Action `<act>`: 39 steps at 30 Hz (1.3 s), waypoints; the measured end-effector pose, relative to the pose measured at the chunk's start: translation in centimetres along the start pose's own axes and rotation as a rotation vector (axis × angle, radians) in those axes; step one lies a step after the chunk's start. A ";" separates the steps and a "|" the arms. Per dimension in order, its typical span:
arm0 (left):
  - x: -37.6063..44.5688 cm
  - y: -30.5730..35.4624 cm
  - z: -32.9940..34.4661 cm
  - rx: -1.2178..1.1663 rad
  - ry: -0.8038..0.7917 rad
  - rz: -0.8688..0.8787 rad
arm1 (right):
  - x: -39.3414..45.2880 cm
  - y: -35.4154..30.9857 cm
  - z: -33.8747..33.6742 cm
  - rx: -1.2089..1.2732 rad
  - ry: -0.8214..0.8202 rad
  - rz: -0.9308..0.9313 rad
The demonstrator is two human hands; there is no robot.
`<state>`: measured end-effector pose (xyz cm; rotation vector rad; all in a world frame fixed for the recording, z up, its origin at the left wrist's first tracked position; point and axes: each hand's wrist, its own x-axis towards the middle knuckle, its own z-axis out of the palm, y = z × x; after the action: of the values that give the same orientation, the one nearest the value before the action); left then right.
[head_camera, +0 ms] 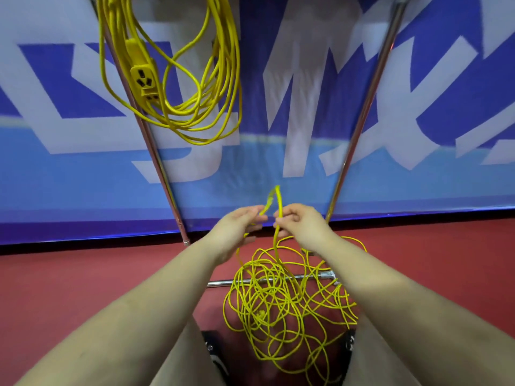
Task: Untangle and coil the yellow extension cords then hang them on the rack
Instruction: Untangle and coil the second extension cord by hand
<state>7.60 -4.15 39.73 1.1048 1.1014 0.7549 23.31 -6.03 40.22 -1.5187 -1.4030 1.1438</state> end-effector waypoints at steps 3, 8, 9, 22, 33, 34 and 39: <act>-0.1 -2.2 1.1 0.172 -0.093 0.013 | 0.3 -1.8 -1.0 0.388 0.096 0.149; 1.3 -4.1 2.5 0.137 -0.102 0.064 | 2.1 -0.9 -2.8 0.534 0.077 0.231; 1.7 -4.4 2.5 0.120 -0.082 0.048 | 2.3 -0.2 -2.8 0.519 0.057 0.228; 7.5 -7.8 -1.3 -0.446 0.155 -0.101 | 3.8 12.5 2.0 -0.193 -0.225 0.145; 7.1 -11.3 0.2 0.022 -0.124 -0.111 | 5.5 11.4 2.1 0.578 0.031 0.427; 7.1 -11.7 0.3 0.094 -0.170 -0.095 | 5.7 11.5 1.8 0.652 0.070 0.452; 7.8 -11.4 0.4 0.179 -0.093 0.012 | 6.3 11.5 0.8 0.840 0.046 0.377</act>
<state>9.94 -0.78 26.54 1.2854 1.0997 0.6164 26.10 -1.06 28.36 -1.1761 -0.4666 1.6351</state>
